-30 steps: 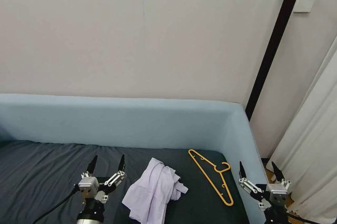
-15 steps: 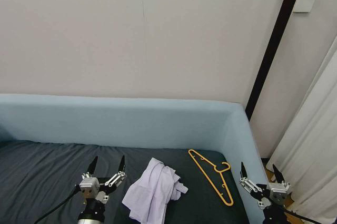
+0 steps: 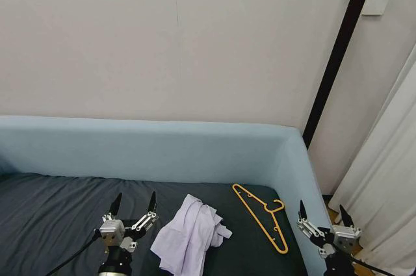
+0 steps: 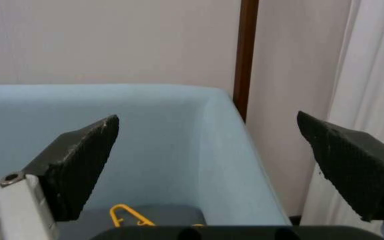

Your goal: Pick up the clothes from the sofa and hang them on the clothes hanger.

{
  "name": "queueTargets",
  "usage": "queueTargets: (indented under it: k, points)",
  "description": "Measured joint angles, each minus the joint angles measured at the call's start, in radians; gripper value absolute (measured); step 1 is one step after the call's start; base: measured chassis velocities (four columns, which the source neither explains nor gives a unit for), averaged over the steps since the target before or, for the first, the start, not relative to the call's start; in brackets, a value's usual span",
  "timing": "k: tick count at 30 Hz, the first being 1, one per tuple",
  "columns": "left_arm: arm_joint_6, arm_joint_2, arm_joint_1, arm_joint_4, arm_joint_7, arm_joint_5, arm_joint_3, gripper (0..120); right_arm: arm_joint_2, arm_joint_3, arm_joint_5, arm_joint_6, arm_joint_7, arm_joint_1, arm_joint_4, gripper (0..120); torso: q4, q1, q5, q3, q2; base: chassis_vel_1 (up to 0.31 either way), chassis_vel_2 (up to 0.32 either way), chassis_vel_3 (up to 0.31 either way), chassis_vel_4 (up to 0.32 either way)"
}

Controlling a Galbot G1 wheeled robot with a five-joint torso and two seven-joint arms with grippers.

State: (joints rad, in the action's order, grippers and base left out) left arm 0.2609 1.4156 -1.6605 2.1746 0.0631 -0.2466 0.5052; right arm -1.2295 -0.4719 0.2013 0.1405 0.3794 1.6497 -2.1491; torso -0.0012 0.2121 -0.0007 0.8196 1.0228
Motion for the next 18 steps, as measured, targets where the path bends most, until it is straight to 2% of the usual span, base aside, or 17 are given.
queueTargets:
  k: [2, 6, 7, 9, 11, 12, 13, 14, 16, 17, 18]
  points:
    - [0.002, 0.004, -0.003, 0.003, 0.0, 0.005, -0.001, 100, 0.009, 0.003, 0.034, -0.002, -0.002, -0.006, -0.001, 100, -0.0001, 0.0, 0.0, 0.0, 0.0, 0.0, 0.0, 0.0, 0.0]
    - [0.024, 0.007, -0.023, 0.005, 0.007, 0.026, 0.004, 100, 0.08, 0.017, 0.24, -0.087, 0.022, -0.051, -0.041, 100, 0.0, 0.0, 0.0, 0.0, 0.0, 0.0, 0.0, 0.0, 0.0]
    - [0.024, 0.007, -0.023, 0.005, 0.007, 0.026, 0.004, 100, 0.08, 0.017, 0.24, -0.087, 0.022, -0.051, -0.041, 100, 0.0, 0.0, 0.0, 0.0, 0.0, 0.0, 0.0, 0.0, 0.0]
    - [0.026, 0.007, -0.028, 0.006, 0.012, 0.039, 0.011, 100, 0.13, 0.028, 0.385, -0.164, 0.052, -0.095, -0.068, 100, 0.0001, 0.0, 0.0001, 0.0, 0.0, 0.0, 0.0, 0.0, 0.0]
    - [0.024, 0.02, -0.028, 0.009, 0.017, 0.058, 0.012, 100, 0.155, 0.04, 0.585, -0.285, 0.118, -0.147, -0.11, 100, -0.0001, 0.0, -0.0001, 0.0, 0.0, 0.0, 0.0, 0.0, 0.0]
    - [0.023, 0.028, -0.03, 0.012, 0.017, 0.068, 0.012, 100, 0.158, 0.044, 0.704, -0.345, 0.154, -0.175, -0.128, 100, 0.0002, 0.0, -0.0001, 0.0, 0.0, 0.0, 0.0, 0.0, 0.0]
    - [0.023, 0.028, -0.03, 0.012, 0.017, 0.068, 0.012, 100, 0.158, 0.044, 0.704, -0.345, 0.154, -0.175, -0.128, 100, 0.0002, 0.0, -0.0001, 0.0, 0.0, 0.0, 0.0, 0.0, 0.0]
    - [0.023, 0.037, -0.035, 0.017, 0.019, 0.081, 0.012, 100, 0.158, 0.05, 0.838, -0.412, 0.195, -0.209, -0.136, 100, 0.0, 0.0, -0.0001, 0.0, 0.0, 0.0, 0.0, 0.0, 0.0]
    - [0.023, 0.052, -0.048, 0.029, 0.027, 0.099, 0.015, 100, 0.151, 0.077, 1.007, -0.498, 0.235, -0.267, -0.112, 100, 0.0, 0.0, -0.0002, 0.0, 0.0, 0.0, 0.0, 0.0, 0.0]
    - [0.024, 0.057, -0.055, 0.036, 0.033, 0.108, 0.019, 100, 0.147, 0.102, 1.066, -0.525, 0.247, -0.301, -0.08, 100, -0.0002, 0.0, -0.0002, 0.0, 0.0, 0.0, 0.0, 0.0, 0.0]
    - [0.024, 0.057, -0.055, 0.036, 0.033, 0.108, 0.019, 100, 0.147, 0.102, 1.066, -0.525, 0.247, -0.301, -0.08, 100, -0.0002, 0.0, -0.0002, 0.0, 0.0, 0.0, 0.0, 0.0, 0.0]
